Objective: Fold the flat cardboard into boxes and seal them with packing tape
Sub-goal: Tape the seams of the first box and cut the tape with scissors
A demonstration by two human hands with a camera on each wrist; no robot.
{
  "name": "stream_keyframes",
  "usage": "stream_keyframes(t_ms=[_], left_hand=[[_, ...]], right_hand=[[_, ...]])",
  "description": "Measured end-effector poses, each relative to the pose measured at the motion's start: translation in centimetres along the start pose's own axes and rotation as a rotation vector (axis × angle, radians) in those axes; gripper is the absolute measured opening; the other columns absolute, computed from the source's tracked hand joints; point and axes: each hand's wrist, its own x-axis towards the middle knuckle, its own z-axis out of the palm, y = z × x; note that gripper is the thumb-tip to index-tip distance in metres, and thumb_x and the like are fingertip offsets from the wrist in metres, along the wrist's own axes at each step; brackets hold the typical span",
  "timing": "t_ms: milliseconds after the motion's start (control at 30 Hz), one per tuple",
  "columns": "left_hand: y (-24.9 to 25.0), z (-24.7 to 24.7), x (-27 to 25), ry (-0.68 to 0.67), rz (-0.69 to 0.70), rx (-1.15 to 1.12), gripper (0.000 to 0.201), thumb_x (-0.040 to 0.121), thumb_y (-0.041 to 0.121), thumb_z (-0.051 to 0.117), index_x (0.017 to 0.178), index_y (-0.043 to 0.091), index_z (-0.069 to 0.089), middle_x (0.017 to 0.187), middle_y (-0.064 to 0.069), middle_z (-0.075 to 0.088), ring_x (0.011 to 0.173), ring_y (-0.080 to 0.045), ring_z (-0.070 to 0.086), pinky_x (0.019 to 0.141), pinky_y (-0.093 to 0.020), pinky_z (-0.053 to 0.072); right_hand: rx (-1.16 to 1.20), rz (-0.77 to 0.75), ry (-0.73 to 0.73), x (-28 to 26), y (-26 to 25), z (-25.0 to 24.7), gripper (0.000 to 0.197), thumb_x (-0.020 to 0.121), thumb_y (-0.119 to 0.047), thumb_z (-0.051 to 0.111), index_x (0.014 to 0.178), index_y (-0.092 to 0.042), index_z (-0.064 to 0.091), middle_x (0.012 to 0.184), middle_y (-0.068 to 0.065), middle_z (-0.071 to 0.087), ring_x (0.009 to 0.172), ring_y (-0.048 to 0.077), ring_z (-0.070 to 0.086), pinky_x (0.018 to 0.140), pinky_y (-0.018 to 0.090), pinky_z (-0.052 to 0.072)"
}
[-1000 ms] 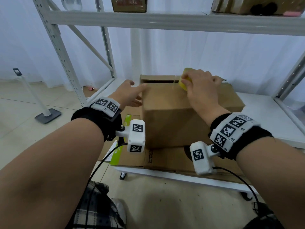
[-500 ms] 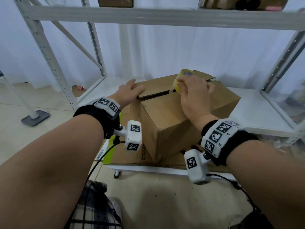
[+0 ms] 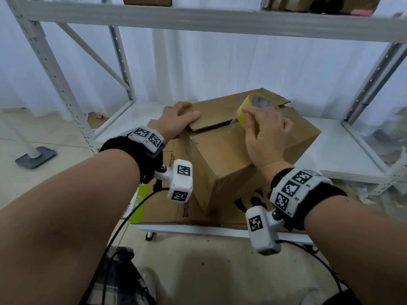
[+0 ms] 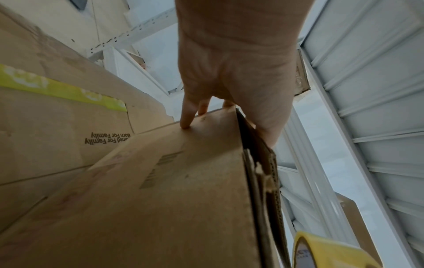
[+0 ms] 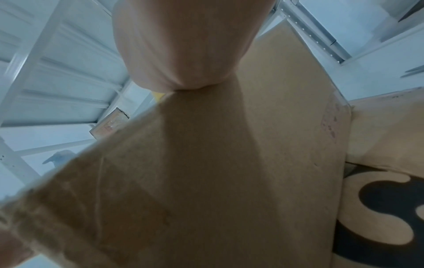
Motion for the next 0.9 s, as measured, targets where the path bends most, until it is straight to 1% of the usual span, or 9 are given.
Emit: stream_keyframes(t_ms=[67,167,333,433,500,633,700,800,900], left_hand=[[0.2,0.3,0.1,-0.005,0.029,0.029,0.071,0.064,0.073,0.059,0.129,0.049,0.046,0.139,0.003,0.039,0.121,-0.022,0.049,0.101,-0.043,0.045],[-0.4,0.8,0.6,0.006,0.075,0.064,0.053,0.088,0.053,0.058,0.138,0.04,0.043,0.144,-0.005,0.027,0.126,-0.026,0.041,0.108,-0.043,0.038],[-0.8,0.8,0.7,-0.009,0.101,0.129,0.046,0.093,0.051,0.051,0.138,0.043,0.043,0.149,-0.009,0.019,0.132,-0.03,0.037,0.111,-0.045,0.035],[-0.5,1.2,0.4,-0.017,0.076,0.162,0.043,0.097,0.049,0.044,0.14,0.043,0.041,0.157,-0.011,0.005,0.143,-0.031,0.021,0.118,-0.037,0.02],[0.2,1.3,-0.3,-0.025,0.052,0.193,0.045,0.098,0.053,0.036,0.142,0.043,0.038,0.159,-0.01,-0.004,0.144,-0.031,0.019,0.115,-0.034,0.016],[0.4,1.7,-1.1,-0.053,0.034,0.253,0.052,0.094,0.066,0.024,0.14,0.046,0.035,0.159,-0.014,-0.004,0.145,-0.032,0.018,0.115,-0.038,0.016],[-0.4,1.5,-0.8,-0.078,0.058,0.311,0.052,0.092,0.069,0.022,0.136,0.047,0.038,0.156,-0.017,0.013,0.147,-0.031,0.008,0.116,-0.043,0.018],[-1.8,0.3,-0.1,-0.167,0.179,0.412,0.064,0.085,0.077,0.024,0.138,0.042,0.037,0.15,-0.017,0.033,0.147,-0.035,-0.007,0.119,-0.047,0.008],[-2.5,-0.4,0.0,-0.199,0.274,0.504,0.106,0.056,0.094,0.031,0.144,0.034,0.034,0.159,-0.02,0.006,0.148,-0.03,0.002,0.117,-0.04,0.013]], right_hand=[[-0.005,-0.003,0.013,-0.1,0.1,0.0,0.028,0.098,-0.032,0.044,0.104,-0.024,0.07,0.09,-0.002,0.063,0.086,0.023,0.055,0.081,0.027,0.018],[-0.008,0.004,0.007,0.0,0.0,0.3,0.029,0.099,-0.032,0.043,0.105,-0.024,0.07,0.091,-0.003,0.063,0.088,0.022,0.055,0.083,0.026,0.018],[-0.012,-0.002,-0.021,0.1,0.1,0.8,0.026,0.099,-0.03,0.045,0.105,-0.025,0.07,0.091,-0.003,0.063,0.088,0.023,0.055,0.085,0.029,0.019],[-0.026,-0.001,-0.045,0.3,0.1,1.0,0.028,0.099,-0.032,0.043,0.105,-0.026,0.07,0.091,-0.004,0.063,0.088,0.022,0.055,0.086,0.03,0.02],[-0.037,0.003,-0.072,0.4,0.0,1.1,0.028,0.099,-0.032,0.042,0.105,-0.026,0.07,0.091,-0.004,0.063,0.089,0.022,0.055,0.087,0.032,0.021],[-0.037,0.002,-0.104,0.8,-0.1,1.2,0.025,0.099,-0.028,0.045,0.105,-0.026,0.07,0.093,-0.003,0.064,0.09,0.023,0.055,0.087,0.033,0.021],[-0.026,0.028,-0.111,1.2,0.1,1.3,0.025,0.1,-0.027,0.045,0.106,-0.026,0.07,0.096,-0.002,0.065,0.093,0.024,0.056,0.088,0.034,0.021],[-0.024,0.062,-0.124,1.6,0.4,1.4,0.027,0.1,-0.029,0.043,0.107,-0.025,0.069,0.1,-0.001,0.066,0.098,0.025,0.056,0.09,0.034,0.021],[-0.044,0.049,-0.162,1.8,0.3,1.7,0.027,0.1,-0.028,0.043,0.108,-0.025,0.069,0.102,0.0,0.066,0.102,0.025,0.055,0.091,0.034,0.019]])
